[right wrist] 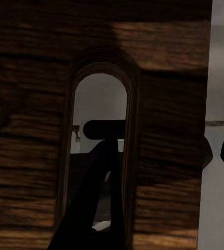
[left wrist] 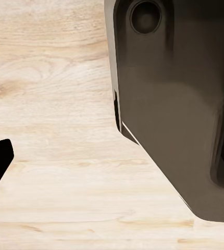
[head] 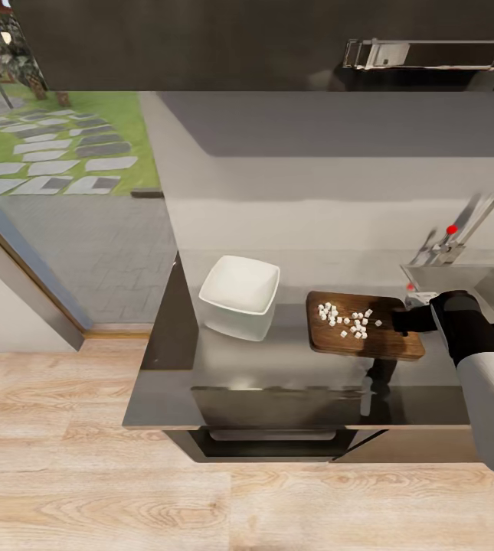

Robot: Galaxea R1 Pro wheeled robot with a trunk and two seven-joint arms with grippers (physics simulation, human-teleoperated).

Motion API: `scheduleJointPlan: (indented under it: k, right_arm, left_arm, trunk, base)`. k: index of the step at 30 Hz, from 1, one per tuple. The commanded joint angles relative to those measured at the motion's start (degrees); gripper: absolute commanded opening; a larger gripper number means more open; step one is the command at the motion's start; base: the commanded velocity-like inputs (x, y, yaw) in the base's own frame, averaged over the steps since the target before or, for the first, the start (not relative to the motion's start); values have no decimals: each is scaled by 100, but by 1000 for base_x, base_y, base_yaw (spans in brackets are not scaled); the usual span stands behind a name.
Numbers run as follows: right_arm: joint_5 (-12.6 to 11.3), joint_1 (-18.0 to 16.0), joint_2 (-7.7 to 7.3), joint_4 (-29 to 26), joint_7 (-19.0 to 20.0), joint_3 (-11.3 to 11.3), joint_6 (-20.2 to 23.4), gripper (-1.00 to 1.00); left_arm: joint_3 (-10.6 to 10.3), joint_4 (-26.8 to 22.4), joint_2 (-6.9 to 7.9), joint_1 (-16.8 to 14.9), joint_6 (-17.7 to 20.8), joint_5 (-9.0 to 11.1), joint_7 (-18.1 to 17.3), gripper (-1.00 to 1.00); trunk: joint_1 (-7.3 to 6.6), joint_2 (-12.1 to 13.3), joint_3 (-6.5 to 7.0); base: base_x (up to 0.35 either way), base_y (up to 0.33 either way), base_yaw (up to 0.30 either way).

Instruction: In the kitchen, take the Vidalia onion out of the sink, dice it on the chopping board with the paring knife, put the diced onion into the bowl on the countertop, then place both the paring knife and the chopping board into the sink.

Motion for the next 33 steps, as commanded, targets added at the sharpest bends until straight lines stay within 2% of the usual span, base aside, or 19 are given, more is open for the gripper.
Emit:
scheduleJointPlan:
  k: [1, 20, 21, 33]
  right_arm:
    - [-34, -1, 4, 186, 72, -21, 50, 100]
    - [-25, -1, 4, 186, 72, -17, 50, 100]
    - [-25, -1, 4, 186, 72, -17, 50, -100]
    - [-25, -1, 4, 186, 64, -21, 50, -100]
  left_arm:
    - [-49, 26, -3, -11, -43, 56, 1, 100]
    - [-44, 26, -3, -11, -44, 56, 1, 100]
    - [-45, 26, -3, -11, -45, 57, 1, 100]
    - [-45, 26, 2, -11, -44, 57, 1, 100]
  trunk:
    - [5, -7, -10]
    - [5, -7, -10]
    - [5, -7, -10]
    - [5, -7, -10]
  base:
    - [0, 0, 0]
    - [0, 0, 0]
    - [0, 0, 0]
    - [0, 0, 0]
